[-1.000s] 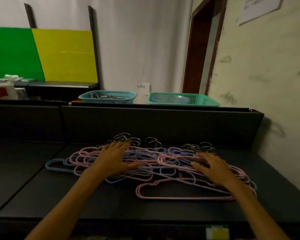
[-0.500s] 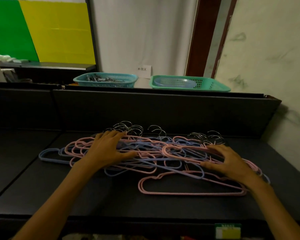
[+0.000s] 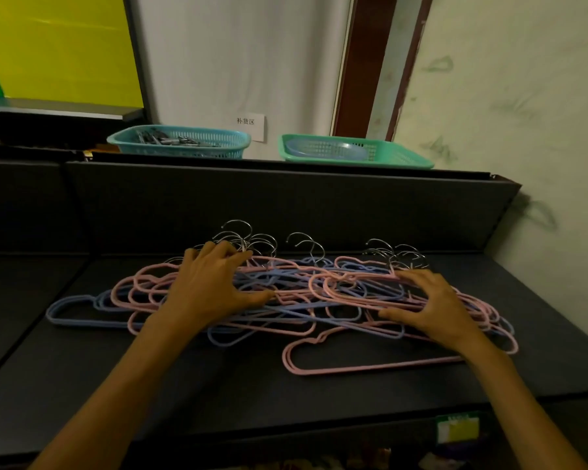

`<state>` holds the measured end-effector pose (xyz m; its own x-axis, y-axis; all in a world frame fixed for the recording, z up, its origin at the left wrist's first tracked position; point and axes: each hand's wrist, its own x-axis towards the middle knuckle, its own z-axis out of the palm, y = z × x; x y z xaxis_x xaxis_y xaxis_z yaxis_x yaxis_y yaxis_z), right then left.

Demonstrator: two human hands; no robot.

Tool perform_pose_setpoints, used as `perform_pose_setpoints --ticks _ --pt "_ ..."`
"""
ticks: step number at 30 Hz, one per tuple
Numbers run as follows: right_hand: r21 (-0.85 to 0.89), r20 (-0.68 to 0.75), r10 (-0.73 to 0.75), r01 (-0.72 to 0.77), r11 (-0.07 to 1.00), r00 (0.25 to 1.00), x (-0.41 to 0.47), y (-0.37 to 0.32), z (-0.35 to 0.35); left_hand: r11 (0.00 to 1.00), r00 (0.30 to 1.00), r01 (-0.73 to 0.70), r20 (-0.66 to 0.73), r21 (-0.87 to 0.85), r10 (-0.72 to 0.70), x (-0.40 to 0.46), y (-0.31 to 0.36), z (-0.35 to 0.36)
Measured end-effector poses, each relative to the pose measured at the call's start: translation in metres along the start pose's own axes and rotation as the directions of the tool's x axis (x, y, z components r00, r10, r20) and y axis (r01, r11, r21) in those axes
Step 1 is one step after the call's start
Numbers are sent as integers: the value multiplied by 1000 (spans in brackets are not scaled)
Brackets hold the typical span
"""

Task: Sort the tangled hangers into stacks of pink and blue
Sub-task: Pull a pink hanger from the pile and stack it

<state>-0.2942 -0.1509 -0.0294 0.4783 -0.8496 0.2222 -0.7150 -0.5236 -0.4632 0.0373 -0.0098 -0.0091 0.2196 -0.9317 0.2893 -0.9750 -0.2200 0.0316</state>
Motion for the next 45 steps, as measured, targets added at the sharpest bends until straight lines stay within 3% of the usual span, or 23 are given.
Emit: perform_pose_setpoints --ticks 6,15,27,39,45 --pt "43 -80 -26 30 999 996 -9 -5 0 1000 989 21 -146 19 -18 -18 -15 -12" --pt "123 -170 -178 200 972 969 -21 -34 -2 989 972 138 -184 -58 -147 -96 -31 -23" --pt "109 -88 -398 406 907 913 -19 -114 62 909 893 418 -184 0 -411 -215 -81 -36" --pt "149 -107 -563 573 806 819 -36 -304 140 870 842 493 -245 -15 -481 -323 -232 -73" --pt "176 -87 -538 544 820 839 -65 -414 202 859 841 511 -197 -17 -504 -381 -338 -90"
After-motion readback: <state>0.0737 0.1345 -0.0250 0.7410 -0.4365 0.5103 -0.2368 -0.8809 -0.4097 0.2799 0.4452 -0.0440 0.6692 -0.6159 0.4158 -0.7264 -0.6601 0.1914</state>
